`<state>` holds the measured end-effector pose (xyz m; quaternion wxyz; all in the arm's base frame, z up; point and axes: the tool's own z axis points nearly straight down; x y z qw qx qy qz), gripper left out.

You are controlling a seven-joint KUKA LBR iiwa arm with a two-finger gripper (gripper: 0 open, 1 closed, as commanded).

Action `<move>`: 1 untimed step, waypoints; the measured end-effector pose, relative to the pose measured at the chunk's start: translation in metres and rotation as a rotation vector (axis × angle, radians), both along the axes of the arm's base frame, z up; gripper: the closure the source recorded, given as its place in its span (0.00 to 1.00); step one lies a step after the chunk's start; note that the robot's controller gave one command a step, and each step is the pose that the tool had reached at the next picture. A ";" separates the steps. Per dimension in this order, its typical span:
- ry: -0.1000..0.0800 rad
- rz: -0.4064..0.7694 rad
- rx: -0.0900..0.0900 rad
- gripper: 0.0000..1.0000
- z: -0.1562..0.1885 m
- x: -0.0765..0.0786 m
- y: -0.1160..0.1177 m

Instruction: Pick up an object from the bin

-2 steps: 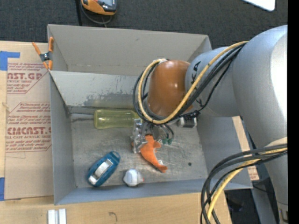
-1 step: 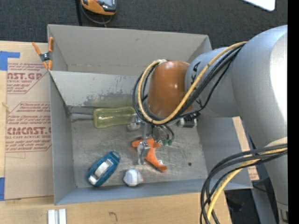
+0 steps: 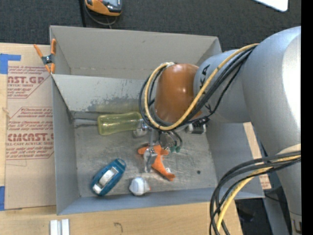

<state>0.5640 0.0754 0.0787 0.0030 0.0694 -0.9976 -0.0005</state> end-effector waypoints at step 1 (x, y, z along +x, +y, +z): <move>-0.015 0.339 0.000 1.00 -0.006 -0.018 -0.077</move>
Offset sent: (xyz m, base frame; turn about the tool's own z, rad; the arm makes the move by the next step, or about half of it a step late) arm 0.0000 0.0000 0.0000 0.0000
